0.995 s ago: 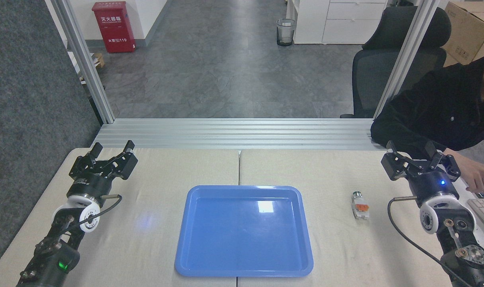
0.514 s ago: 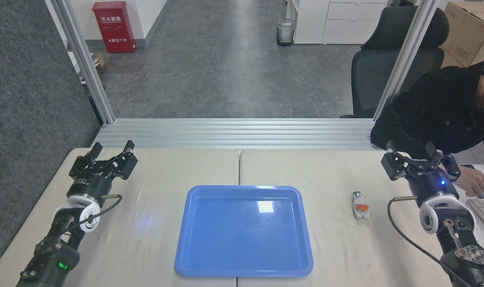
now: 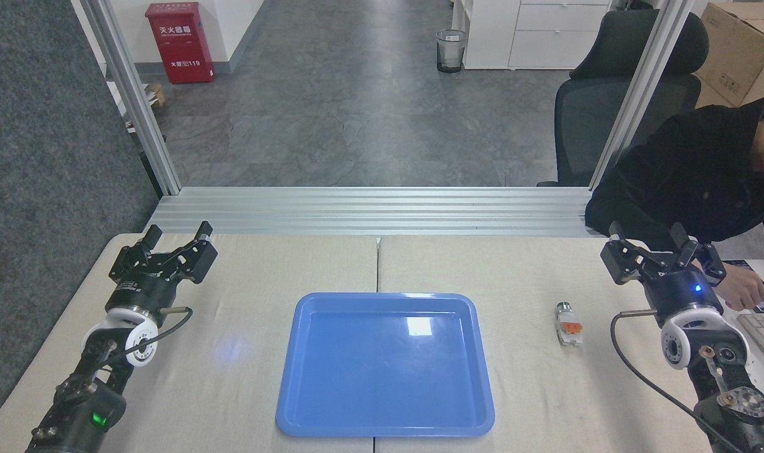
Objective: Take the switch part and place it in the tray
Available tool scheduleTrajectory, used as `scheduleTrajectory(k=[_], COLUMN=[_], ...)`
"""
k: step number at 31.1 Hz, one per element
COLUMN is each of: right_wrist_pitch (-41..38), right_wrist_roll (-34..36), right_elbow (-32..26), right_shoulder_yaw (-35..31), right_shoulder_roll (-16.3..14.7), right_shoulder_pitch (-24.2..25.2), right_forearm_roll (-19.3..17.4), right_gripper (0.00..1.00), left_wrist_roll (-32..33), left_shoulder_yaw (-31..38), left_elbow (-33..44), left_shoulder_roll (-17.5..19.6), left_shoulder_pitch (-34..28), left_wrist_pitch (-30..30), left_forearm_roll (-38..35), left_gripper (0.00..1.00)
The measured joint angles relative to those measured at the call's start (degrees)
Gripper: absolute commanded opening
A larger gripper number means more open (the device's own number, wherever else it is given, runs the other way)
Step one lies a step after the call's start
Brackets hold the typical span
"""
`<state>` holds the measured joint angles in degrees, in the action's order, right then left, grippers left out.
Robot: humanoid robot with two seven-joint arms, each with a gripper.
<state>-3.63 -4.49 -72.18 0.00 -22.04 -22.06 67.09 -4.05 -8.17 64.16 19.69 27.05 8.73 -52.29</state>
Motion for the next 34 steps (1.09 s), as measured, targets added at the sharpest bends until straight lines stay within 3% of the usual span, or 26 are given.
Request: scheduleTrajectory(k=[34], right_wrist_pitch=[0.0], right_wrist_roll=[0.8], right_elbow=[0.0], right_shoulder_yaw=[0.0], right_shoulder_roll=[0.2], right_shoulder_pitch=[0.0], right_forearm_roll=[0.0], right_gripper=[1.0], left_wrist_roll=[0.0], left_shoulder_yaw=[0.0], left_elbow=[0.0], left_shoulder_roll=[0.0], left_shoulder_pitch=[0.0], left_wrist_pitch=[0.0], left_forearm_roll=[0.0], left_gripper=[1.0])
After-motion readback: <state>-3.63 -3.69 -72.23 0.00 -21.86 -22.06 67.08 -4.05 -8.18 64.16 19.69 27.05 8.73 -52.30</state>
